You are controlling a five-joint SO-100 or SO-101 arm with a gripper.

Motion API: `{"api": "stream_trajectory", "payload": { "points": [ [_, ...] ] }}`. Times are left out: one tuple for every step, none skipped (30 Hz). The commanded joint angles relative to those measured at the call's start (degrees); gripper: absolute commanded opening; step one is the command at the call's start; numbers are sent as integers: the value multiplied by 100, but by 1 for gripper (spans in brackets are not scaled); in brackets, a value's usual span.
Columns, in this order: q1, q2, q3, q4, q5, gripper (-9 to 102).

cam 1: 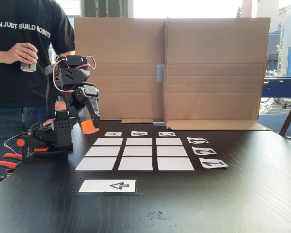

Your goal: Pick up the round, orange token and place it in the grid on square A2.

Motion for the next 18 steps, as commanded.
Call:
{"api": "stream_trajectory", "payload": {
  "points": [
    [-492,835,562,-70,-483,-1],
    [-606,940,686,-70,-580,-1],
    [-712,1037,765,-53,-659,-1],
    [-817,1125,844,-35,-738,-1],
    [-932,1195,923,-18,-800,-1],
    [-1063,1274,1002,0,-914,-1],
    [-1204,1345,1072,35,-1046,-1],
    [-1336,1406,1134,88,-1213,-1],
    [-1450,1468,1178,141,-1336,-1],
    [-1556,1521,1230,193,-1397,-1],
    [-1652,1582,1292,211,-1433,-1],
    [-1749,1652,1371,220,-1494,-1],
    [-1846,1731,1459,229,-1591,-1],
    [-1934,1802,1547,229,-1635,-1],
    [-2021,1872,1635,229,-1696,-1],
    [-2118,1960,1740,237,-1775,-1],
    [-2206,2030,1828,237,-1819,-1],
    [-2285,2092,1890,237,-1828,-1]
  ]
}}
